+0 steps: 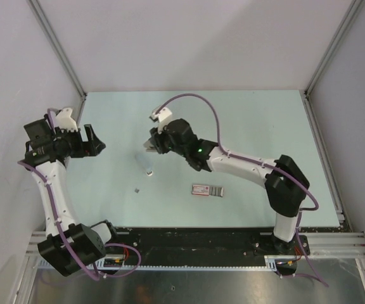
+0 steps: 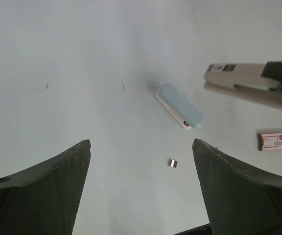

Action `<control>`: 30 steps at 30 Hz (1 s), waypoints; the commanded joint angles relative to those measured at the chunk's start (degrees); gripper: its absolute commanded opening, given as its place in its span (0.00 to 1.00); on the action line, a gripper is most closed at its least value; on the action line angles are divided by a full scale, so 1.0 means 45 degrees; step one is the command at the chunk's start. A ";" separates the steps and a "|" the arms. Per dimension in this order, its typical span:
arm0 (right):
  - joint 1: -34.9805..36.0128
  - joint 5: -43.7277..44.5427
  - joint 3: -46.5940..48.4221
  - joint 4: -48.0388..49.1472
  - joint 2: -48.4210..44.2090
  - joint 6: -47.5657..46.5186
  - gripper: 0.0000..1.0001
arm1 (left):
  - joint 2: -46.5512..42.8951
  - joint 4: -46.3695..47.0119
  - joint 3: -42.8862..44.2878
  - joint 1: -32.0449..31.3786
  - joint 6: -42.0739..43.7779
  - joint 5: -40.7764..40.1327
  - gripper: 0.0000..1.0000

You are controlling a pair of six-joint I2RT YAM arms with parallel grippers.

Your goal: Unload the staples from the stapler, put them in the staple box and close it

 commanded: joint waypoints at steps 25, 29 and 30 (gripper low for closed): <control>-0.1377 0.5366 -0.3777 0.2372 -0.0645 -0.0001 0.00 | -0.0491 0.0209 0.0487 -0.2631 -0.1357 -0.1724 0.91; -0.0929 0.5715 -0.3927 0.1306 -0.0765 0.0875 0.00 | -0.0491 0.0219 0.0490 -0.2841 -0.1466 -0.1642 0.92; -0.0784 0.5824 -0.3925 0.1011 -0.0778 0.1115 0.00 | -0.0507 0.0229 0.0459 -0.2879 -0.1469 -0.1619 0.92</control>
